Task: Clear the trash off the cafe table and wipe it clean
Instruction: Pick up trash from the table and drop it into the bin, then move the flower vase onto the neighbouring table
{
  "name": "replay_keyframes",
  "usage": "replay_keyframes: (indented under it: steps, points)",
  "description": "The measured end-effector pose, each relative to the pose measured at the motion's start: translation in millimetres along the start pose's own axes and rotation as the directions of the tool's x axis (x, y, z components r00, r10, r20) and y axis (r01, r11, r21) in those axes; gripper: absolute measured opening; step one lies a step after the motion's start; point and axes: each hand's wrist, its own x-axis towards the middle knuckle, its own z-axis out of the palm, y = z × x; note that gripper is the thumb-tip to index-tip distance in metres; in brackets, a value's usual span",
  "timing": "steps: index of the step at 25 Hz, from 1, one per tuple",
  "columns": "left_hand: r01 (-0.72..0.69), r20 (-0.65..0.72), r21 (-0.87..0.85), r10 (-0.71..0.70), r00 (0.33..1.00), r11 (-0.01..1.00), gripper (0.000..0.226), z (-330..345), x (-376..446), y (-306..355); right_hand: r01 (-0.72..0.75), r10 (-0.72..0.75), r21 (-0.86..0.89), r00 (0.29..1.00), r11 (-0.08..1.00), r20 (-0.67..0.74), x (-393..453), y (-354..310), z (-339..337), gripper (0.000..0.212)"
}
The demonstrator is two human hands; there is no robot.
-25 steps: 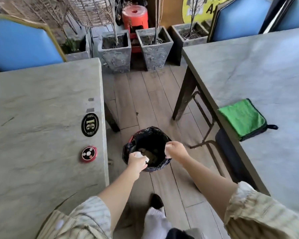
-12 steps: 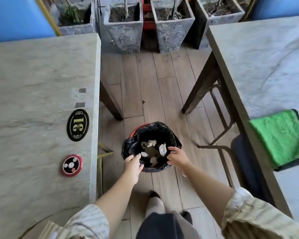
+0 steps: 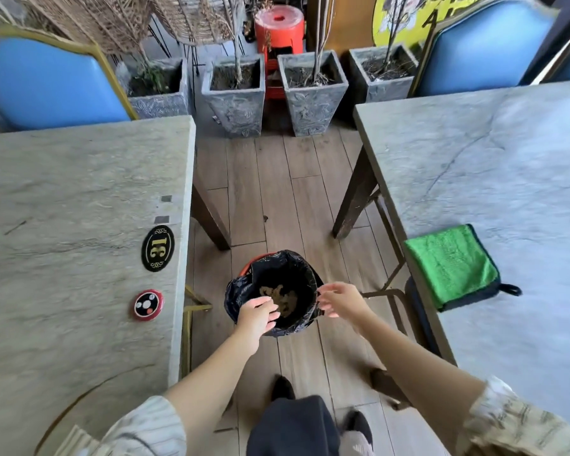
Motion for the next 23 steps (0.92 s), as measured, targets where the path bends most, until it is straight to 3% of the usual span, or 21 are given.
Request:
replay_keyframes:
  steps: [5,9,12,15,20,23]
  points:
    - [-0.131,0.026,0.057,0.130,0.991,0.990,0.017,40,-69,-11,0.161,-0.159,-0.171,0.987,0.972,0.023,-57,4,-49,0.015]
    - [-0.315,-0.054,0.310,0.347,0.936,0.897,0.012,41,-110,-41,0.324,-0.304,-0.399,0.946,0.858,0.115,-90,-3,-63,0.019]
    - [-0.369,-0.120,0.472,0.473,0.873,0.801,0.014,12,-137,-57,0.485,-0.392,-0.610,0.873,0.627,0.291,-111,-19,-49,0.029]
    - [-0.370,-0.210,0.555,0.556,0.804,0.745,0.029,-34,-175,-54,0.600,-0.454,-0.704,0.784,0.381,0.423,-139,-41,-14,0.043]
    - [-0.271,-0.321,0.735,0.671,0.668,0.621,0.049,-130,-258,-23,0.725,-0.543,-0.677,0.622,0.126,0.564,-205,-89,69,0.063]
    - [-0.217,-0.374,0.761,0.687,0.624,0.612,0.059,-202,-298,-18,0.781,-0.573,-0.625,0.500,-0.025,0.649,-255,-118,128,0.067]
